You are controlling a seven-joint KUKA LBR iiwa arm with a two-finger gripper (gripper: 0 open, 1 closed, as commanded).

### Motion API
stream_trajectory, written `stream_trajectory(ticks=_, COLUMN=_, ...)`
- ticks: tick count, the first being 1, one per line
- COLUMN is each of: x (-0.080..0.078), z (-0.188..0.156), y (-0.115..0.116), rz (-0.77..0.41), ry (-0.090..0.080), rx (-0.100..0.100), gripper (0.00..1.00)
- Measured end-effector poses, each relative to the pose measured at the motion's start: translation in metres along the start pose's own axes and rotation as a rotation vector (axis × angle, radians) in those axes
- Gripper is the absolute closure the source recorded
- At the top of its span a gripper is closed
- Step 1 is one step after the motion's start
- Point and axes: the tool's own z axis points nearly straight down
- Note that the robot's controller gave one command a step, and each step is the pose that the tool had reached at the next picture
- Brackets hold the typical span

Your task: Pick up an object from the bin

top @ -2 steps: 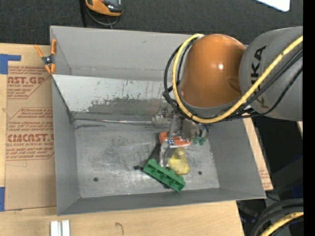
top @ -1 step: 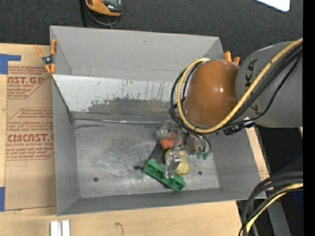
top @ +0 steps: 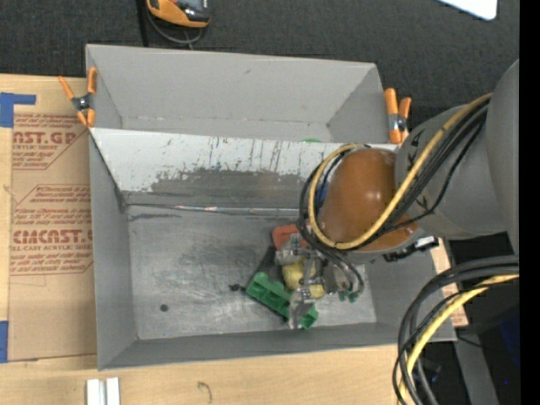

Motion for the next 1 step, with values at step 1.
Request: stream_trajectory(ticks=1, x=0.0092, z=0.0252, y=-0.0048, rz=0.147, ry=-0.011, rx=-0.003, gripper=0.0)
